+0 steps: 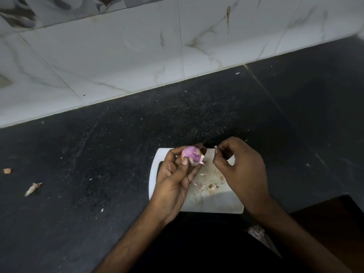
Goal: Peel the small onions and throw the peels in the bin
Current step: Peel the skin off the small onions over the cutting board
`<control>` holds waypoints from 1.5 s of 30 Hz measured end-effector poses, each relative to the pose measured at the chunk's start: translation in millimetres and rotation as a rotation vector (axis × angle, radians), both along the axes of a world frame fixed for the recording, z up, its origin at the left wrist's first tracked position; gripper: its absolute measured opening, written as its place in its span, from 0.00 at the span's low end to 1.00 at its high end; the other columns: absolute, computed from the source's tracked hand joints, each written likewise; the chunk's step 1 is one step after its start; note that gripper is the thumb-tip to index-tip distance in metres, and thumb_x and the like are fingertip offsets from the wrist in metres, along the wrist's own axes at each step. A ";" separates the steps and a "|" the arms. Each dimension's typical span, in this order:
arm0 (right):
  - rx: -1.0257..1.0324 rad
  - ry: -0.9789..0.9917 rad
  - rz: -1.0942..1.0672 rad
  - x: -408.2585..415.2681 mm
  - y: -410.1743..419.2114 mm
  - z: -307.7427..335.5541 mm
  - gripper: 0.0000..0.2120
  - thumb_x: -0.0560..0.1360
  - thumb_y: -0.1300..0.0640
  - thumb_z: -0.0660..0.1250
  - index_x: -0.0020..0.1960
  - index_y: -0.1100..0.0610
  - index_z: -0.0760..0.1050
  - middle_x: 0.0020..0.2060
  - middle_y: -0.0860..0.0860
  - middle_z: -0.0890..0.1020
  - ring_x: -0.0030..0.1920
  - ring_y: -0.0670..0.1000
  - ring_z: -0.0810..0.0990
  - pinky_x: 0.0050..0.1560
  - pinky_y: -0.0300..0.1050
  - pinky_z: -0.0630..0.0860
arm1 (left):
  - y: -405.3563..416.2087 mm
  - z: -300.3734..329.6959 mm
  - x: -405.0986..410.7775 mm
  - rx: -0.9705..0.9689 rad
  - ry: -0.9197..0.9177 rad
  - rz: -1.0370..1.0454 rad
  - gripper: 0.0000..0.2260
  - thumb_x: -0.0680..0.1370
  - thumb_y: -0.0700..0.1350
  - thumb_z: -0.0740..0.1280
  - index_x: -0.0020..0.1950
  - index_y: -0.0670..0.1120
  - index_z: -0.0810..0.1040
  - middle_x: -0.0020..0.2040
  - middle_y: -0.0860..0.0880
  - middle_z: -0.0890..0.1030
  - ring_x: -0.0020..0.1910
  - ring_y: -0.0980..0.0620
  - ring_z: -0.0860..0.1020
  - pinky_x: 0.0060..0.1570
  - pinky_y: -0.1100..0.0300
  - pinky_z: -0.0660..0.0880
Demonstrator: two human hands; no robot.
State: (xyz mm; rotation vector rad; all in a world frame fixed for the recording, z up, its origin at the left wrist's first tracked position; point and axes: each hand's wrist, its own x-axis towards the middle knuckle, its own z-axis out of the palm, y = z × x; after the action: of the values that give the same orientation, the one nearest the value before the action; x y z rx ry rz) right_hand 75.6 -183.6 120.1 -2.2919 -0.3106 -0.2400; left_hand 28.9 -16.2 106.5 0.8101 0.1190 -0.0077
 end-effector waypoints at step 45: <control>0.255 0.154 0.265 -7.0 7.3 1.3 0.10 0.79 0.50 0.71 0.59 0.52 0.81 0.50 0.41 0.83 0.49 0.43 0.82 0.43 0.28 0.74 | 0.0 -7.6 -2.8 0.079 0.099 -0.026 0.25 0.76 0.52 0.73 0.69 0.41 0.76 0.56 0.40 0.82 0.43 0.51 0.80 0.41 0.59 0.80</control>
State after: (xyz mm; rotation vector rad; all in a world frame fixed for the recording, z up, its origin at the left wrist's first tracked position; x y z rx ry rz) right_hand 68.5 -176.2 121.5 -1.9794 -0.4708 0.0306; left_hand 26.1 -16.2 98.9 0.8908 0.2027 -0.0680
